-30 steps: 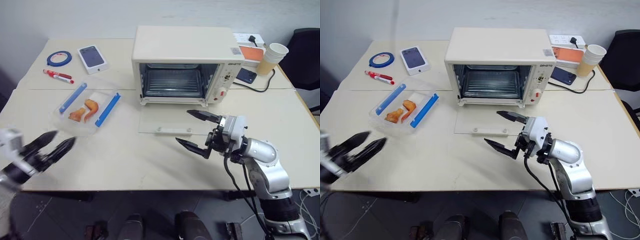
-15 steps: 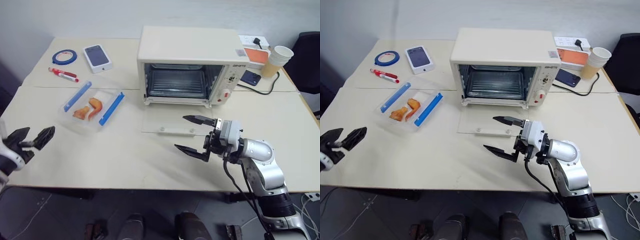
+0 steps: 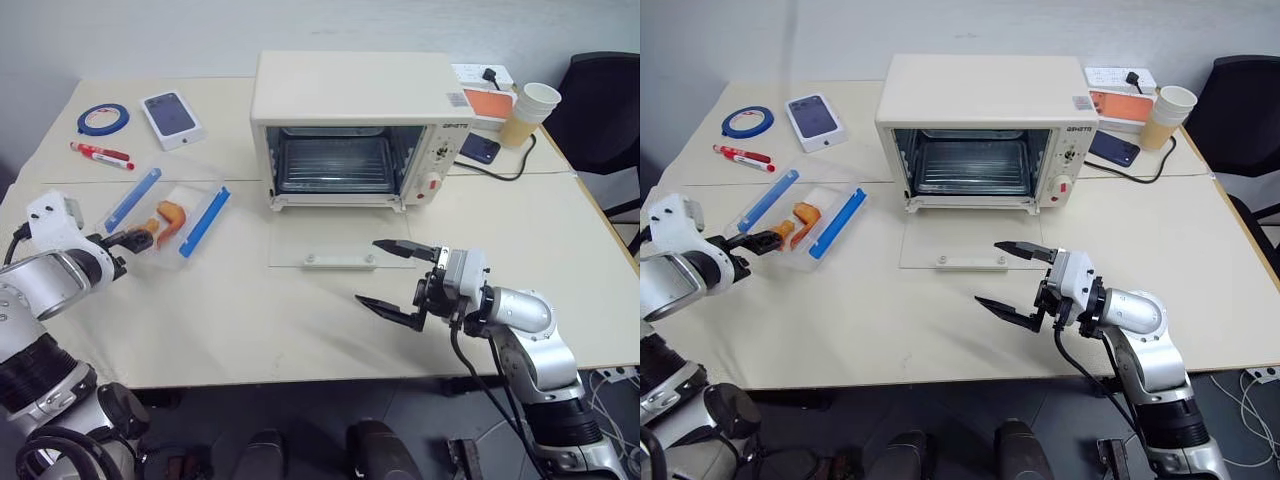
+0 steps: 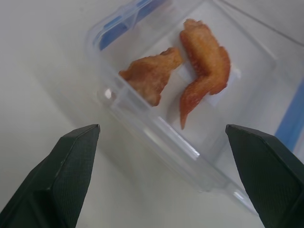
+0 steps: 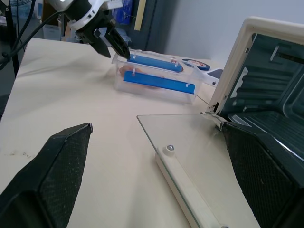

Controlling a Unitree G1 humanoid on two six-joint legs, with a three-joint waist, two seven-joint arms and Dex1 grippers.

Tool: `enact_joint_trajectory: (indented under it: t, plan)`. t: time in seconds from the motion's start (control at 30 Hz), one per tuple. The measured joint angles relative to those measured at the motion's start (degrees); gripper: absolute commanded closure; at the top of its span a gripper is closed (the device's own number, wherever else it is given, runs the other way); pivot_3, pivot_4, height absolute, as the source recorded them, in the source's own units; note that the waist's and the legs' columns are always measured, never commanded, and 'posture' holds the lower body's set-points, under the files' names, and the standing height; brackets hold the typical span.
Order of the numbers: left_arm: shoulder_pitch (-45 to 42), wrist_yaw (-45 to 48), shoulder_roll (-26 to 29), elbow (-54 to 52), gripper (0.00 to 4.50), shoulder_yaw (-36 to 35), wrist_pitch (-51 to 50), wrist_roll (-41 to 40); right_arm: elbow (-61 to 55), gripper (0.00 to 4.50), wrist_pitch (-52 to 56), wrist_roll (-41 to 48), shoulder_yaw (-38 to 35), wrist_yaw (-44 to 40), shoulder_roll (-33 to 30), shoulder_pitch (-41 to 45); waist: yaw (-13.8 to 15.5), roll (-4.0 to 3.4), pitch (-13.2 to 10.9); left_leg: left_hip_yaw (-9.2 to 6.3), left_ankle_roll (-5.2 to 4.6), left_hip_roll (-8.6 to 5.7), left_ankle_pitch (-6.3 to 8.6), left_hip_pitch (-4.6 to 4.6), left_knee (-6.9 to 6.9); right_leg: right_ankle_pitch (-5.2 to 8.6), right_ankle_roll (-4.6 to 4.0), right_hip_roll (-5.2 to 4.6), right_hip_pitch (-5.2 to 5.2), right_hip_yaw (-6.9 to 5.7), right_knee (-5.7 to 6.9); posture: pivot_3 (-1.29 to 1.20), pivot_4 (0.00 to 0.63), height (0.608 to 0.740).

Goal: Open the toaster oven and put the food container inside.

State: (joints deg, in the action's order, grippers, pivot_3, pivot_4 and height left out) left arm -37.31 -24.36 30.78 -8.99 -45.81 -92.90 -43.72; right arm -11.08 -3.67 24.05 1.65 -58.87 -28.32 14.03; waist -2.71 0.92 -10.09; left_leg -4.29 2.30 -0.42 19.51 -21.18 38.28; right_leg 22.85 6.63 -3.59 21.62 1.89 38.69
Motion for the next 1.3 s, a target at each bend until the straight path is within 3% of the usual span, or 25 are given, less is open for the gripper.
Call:
enact_joint_trajectory:
  t: [0.23, 0.33, 0.73, 0.97, 1.13, 1.3]
  plan:
    - [-5.4, -2.4, -1.5, 6.1, 0.02, 1.5, 0.0, 0.6, -1.4, 0.00, -0.3, -0.2, -0.1, 2.0, 0.0, -1.7, 1.1, 0.00, 0.0, 0.02, 0.02, -0.06, 0.01, 0.00, 0.08, 0.00, 0.00, -0.05, -0.01, -0.01, 0.01, 0.00, 0.150, 0.740]
    - [-5.2, -2.4, -1.1, 8.4, 0.47, 2.7, 0.0, 0.6, -2.2, 0.00, -0.5, -0.3, -0.1, 2.6, 0.1, -1.9, 1.0, 0.01, 0.0, 0.01, 0.03, -0.05, 0.01, -0.01, 0.08, 0.00, 0.00, -0.03, 0.00, -0.01, 0.02, 0.00, 0.150, 0.740]
    - [-5.2, 2.1, 6.3, 14.2, 3.31, 6.9, 0.0, 2.2, -2.3, 0.00, -1.1, -0.6, 0.2, 4.5, 0.6, -2.0, 1.0, 0.00, 0.0, 0.02, 0.06, -0.04, 0.01, 0.01, 0.05, 0.00, 0.00, -0.03, 0.04, 0.00, 0.05, 0.00, 0.150, 0.740]
    - [-4.7, 8.8, 13.1, 17.6, 3.31, 11.3, 0.0, 4.2, -2.2, 0.00, -1.1, -0.6, 0.2, 4.6, 0.7, -1.9, 1.0, 0.00, 0.0, 0.02, 0.06, -0.04, 0.01, 0.00, 0.02, 0.00, 0.00, -0.03, 0.07, 0.00, 0.06, 0.00, 0.150, 0.740]
    - [-4.5, 13.4, 14.9, 18.9, 4.26, 14.0, 0.0, 6.0, -2.2, 0.00, -1.0, -0.6, 0.2, 4.7, 0.8, -1.7, 0.9, -0.01, 0.0, 0.02, 0.06, -0.05, 0.01, 0.00, 0.02, 0.00, 0.00, -0.03, 0.07, 0.01, 0.06, 0.00, 0.150, 0.740]
    - [-3.6, 22.9, 20.0, 21.7, 4.34, 15.6, 3.5, 7.2, -2.2, 0.00, -0.5, -0.5, 0.1, 4.7, 0.8, -1.8, 0.8, -0.01, 0.0, 0.03, 0.08, -0.03, 0.00, -0.05, -0.03, 0.00, 0.00, -0.02, 0.19, -0.01, 0.11, 0.00, 0.150, 0.740]
